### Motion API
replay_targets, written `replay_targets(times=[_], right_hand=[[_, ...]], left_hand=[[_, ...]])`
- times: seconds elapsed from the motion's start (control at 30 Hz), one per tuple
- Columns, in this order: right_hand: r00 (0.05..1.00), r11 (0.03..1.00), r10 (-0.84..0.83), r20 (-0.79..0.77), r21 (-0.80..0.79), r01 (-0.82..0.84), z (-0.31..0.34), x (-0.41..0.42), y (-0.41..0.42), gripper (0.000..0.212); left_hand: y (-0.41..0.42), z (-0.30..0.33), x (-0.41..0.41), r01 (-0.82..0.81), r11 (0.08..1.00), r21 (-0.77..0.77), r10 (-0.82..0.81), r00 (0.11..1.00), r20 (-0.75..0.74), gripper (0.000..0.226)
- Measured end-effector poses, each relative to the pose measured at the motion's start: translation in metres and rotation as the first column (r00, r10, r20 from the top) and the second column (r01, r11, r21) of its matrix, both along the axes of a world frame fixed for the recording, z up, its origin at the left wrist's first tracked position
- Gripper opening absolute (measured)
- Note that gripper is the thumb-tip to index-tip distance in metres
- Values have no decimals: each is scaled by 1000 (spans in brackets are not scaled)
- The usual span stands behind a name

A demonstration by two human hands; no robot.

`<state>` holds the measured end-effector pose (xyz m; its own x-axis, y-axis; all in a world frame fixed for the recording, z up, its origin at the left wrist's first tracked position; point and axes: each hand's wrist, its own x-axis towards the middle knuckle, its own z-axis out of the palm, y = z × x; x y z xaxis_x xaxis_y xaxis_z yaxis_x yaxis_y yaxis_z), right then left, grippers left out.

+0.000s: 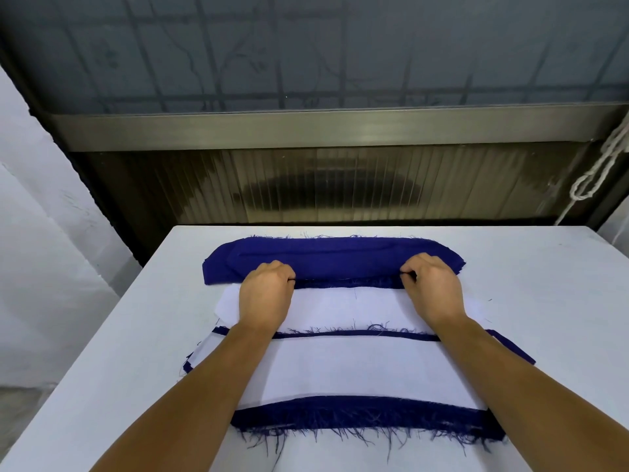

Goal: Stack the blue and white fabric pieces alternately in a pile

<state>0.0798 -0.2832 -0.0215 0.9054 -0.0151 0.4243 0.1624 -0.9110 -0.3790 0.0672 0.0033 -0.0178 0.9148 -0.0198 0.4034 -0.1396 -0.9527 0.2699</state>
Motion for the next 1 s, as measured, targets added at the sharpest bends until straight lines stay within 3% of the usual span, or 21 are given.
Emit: replay_targets(times=[0.27, 0.37, 0.5, 0.6, 0.77, 0.83, 1.0], right_hand=[[995, 985, 98, -37, 144, -91, -3, 0, -2, 8], [995, 980, 101, 19, 173, -102, -3, -1, -1, 10], [999, 992, 28, 16, 122, -30, -4, 0, -5, 15], [1000, 994, -20, -6, 103, 20, -2, 1, -8, 12], [989, 998, 31, 144, 49, -38, 21, -16, -6, 11], [989, 999, 46, 138, 15, -49, 34, -30, -8, 11], [988, 989, 143, -67, 55, -139, 73, -72, -23, 9]], left_hand=[[5, -9, 5, 89, 983, -158, -91, 996, -6, 3], [8, -13, 8, 100, 989, -109, -99, 995, 12, 22], [9, -14, 9, 94, 991, -94, -90, 995, 44, 20], [10, -12, 8, 92, 977, -190, -88, 996, 29, 18], [16, 10, -4, 75, 980, -187, -50, 990, 135, 17], [23, 23, -16, 124, 980, -158, -99, 983, 157, 17], [50, 59, -52, 275, 940, -203, -292, 954, -60, 17]])
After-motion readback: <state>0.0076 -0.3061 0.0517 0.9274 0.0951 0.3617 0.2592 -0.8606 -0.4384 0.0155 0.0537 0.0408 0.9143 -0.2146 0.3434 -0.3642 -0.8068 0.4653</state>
